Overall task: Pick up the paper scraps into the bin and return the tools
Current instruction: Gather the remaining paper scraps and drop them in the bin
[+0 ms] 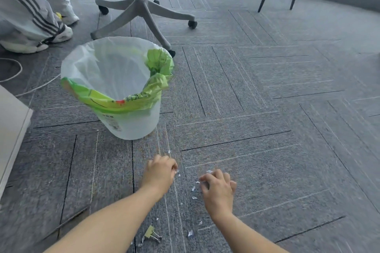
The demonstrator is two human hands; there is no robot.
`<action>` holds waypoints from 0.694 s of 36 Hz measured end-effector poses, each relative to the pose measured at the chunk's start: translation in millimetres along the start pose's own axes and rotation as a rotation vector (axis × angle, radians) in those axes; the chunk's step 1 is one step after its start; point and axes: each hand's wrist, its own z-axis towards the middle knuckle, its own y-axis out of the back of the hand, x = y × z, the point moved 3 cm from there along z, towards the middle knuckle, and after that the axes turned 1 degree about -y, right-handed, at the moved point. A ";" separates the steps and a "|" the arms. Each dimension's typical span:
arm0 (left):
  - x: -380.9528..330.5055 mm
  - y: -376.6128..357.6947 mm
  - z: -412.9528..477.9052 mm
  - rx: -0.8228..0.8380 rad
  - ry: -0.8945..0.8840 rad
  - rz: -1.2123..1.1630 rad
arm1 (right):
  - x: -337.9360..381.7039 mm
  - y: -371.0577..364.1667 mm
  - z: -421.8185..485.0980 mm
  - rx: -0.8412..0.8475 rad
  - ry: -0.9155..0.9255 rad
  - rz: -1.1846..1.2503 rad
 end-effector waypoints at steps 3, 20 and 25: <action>-0.5 -7.7 2.1 0.018 0.042 -0.018 | 0.1 1.5 5.1 -0.009 0.006 -0.017; 1.9 -20.6 10.8 -0.049 0.001 0.056 | 7.4 -2.0 17.0 0.061 0.071 -0.157; 3.0 -21.2 14.2 -0.054 0.006 0.044 | 8.3 -5.5 20.6 0.075 0.092 -0.171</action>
